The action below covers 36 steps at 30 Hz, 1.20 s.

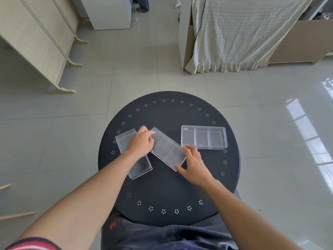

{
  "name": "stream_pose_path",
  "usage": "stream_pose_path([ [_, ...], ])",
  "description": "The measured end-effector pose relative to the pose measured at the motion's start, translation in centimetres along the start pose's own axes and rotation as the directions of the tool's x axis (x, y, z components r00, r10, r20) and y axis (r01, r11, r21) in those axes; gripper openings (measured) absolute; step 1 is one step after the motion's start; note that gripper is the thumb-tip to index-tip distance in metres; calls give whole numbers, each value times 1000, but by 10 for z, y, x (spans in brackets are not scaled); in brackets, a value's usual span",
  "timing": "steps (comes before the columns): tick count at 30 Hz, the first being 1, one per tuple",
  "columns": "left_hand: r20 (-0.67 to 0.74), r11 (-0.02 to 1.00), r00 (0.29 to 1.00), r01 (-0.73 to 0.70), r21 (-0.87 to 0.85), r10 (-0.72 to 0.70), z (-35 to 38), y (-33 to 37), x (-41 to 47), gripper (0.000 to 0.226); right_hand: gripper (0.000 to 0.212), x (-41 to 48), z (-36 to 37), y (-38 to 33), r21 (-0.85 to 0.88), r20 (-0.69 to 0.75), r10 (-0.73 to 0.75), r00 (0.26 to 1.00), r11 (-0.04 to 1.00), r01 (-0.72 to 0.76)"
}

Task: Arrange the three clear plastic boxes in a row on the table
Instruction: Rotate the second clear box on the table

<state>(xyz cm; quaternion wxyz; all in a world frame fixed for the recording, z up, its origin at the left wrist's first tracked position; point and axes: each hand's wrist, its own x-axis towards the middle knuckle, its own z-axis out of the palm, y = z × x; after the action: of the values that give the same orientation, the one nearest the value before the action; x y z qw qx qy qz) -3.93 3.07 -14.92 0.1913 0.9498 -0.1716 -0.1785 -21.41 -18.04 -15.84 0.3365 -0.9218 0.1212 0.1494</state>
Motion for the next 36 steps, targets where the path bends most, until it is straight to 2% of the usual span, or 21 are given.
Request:
stream_pose_path([
  [3,3,997,998,59,-41,-59,4,-6,-3,50,107,-7,3,5,-41,-23,59,998,997,-60],
  [6,98,996,991,92,-22,-89,9,-4,-5,58,122,-12,11,12,-55,1,111,994,992,-110],
  [11,184,990,973,130,57,-138,8,0,-5,58,111,-11,16,22,140,-28,147,989,980,-142],
  [14,260,981,947,167,95,-187,12,-7,-6,63,112,-6,13,26,194,-42,180,983,966,-169],
  [17,257,982,947,187,38,-191,11,-9,-6,66,108,-5,9,25,212,-20,176,984,963,-168],
  [21,156,962,961,247,-116,-228,-1,-8,-2,65,106,-6,3,23,312,2,228,974,925,-217],
  [25,22,938,979,201,-281,-203,-14,-10,-2,43,94,-1,0,22,471,94,317,944,821,-322],
  [30,-62,906,978,159,-392,-199,-23,-6,-1,39,71,6,-4,5,603,286,312,906,676,-423],
  [33,-73,875,979,135,-465,-190,-26,-3,2,38,74,7,-4,-7,647,436,339,834,526,-552],
  [36,-29,870,984,141,-473,-175,-24,-3,3,39,82,6,1,-8,655,511,367,777,419,-629],
])
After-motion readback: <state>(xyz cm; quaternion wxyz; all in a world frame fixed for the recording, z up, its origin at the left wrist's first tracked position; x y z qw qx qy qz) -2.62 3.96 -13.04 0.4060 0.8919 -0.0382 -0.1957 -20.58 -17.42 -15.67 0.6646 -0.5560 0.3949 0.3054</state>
